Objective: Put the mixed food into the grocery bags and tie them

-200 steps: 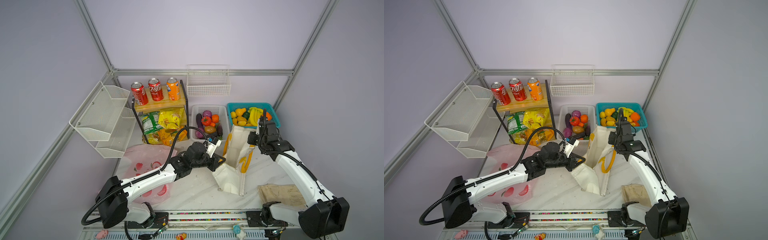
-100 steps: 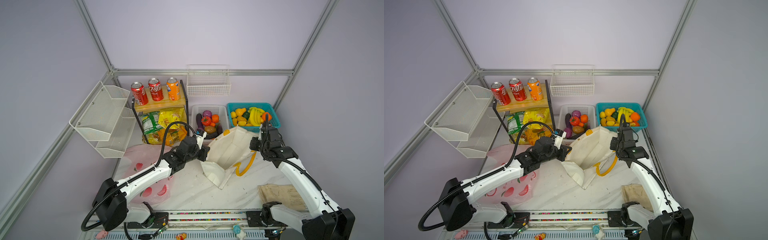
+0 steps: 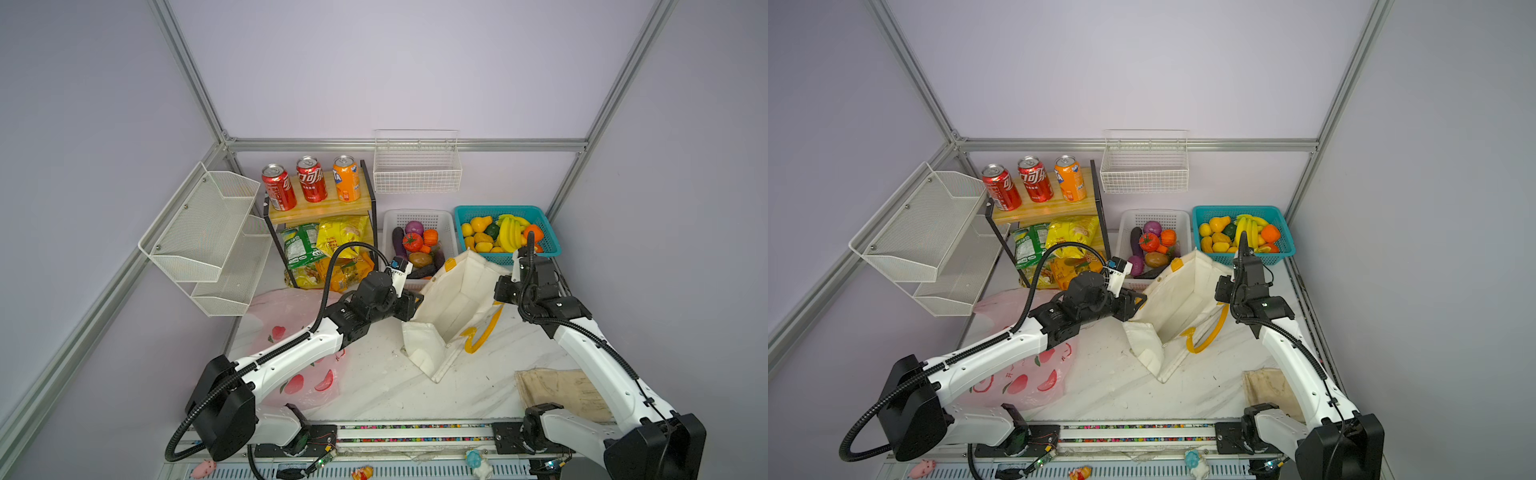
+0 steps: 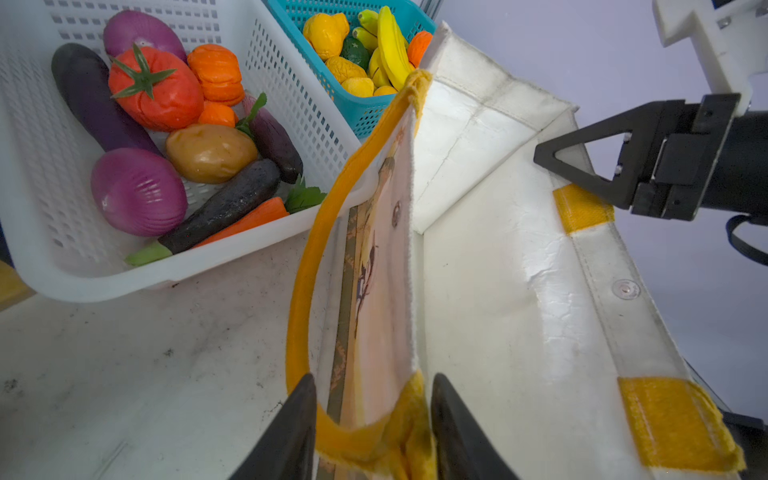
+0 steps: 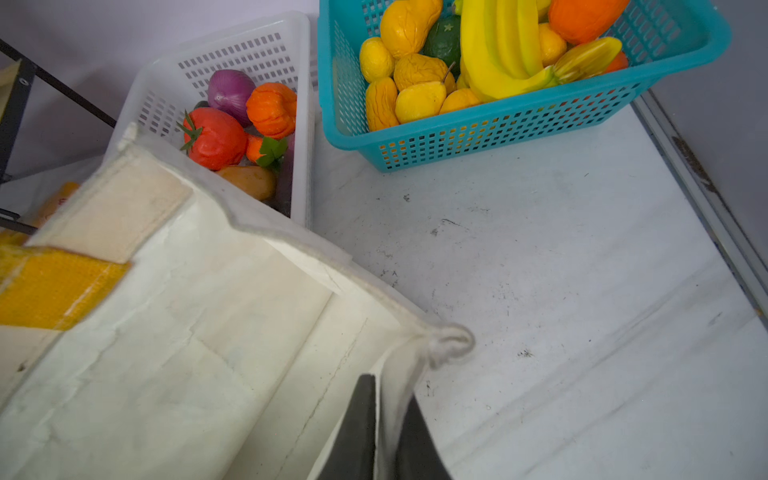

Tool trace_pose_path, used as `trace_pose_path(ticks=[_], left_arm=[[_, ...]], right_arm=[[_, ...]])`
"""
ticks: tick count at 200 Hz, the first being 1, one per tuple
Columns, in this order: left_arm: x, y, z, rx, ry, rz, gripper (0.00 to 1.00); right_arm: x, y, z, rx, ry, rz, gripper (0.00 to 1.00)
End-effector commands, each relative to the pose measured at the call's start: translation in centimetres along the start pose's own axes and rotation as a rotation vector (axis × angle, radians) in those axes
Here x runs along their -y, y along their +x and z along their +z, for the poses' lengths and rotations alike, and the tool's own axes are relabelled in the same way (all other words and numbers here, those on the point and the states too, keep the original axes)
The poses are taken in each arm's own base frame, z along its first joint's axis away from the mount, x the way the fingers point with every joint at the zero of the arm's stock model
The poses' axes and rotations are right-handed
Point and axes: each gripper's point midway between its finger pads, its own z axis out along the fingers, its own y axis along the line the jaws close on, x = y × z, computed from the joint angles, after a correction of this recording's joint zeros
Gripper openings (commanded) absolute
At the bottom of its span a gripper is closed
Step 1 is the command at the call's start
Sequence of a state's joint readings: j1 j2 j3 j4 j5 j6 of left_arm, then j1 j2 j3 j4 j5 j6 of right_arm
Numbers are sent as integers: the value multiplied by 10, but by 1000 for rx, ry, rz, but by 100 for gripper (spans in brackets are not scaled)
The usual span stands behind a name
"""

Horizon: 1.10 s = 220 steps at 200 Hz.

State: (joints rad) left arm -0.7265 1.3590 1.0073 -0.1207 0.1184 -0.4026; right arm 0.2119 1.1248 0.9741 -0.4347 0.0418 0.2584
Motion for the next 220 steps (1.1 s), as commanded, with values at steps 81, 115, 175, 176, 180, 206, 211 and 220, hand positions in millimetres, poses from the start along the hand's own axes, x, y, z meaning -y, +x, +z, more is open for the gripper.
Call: trace_pose_path(ticks=[81, 115, 175, 176, 180, 206, 211, 220], left_arm=[[16, -81, -64, 177, 50, 48, 79], [-18, -109, -109, 284, -98, 26, 81], [-84, -142, -197, 352, -431, -1, 84], [-86, -142, -197, 352, -436, -3, 84], [-92, -140, -199, 349, -454, -11, 85], [-119, -137, -209, 351, -518, -67, 84], [-120, -140, -212, 362, -519, -66, 84], [-116, -149, -215, 378, -507, -52, 84]], right_arm=[[-14, -62, -26, 188, -31, -33, 57], [-33, -115, -70, 389, -83, -63, 65], [-176, -110, -82, 488, -410, -259, 79], [-178, -109, -81, 485, -415, -262, 79], [-184, -106, -79, 481, -431, -269, 79], [-206, -92, -63, 448, -500, -293, 80], [-209, -89, -60, 439, -509, -295, 80], [-211, -87, -58, 434, -521, -297, 80]])
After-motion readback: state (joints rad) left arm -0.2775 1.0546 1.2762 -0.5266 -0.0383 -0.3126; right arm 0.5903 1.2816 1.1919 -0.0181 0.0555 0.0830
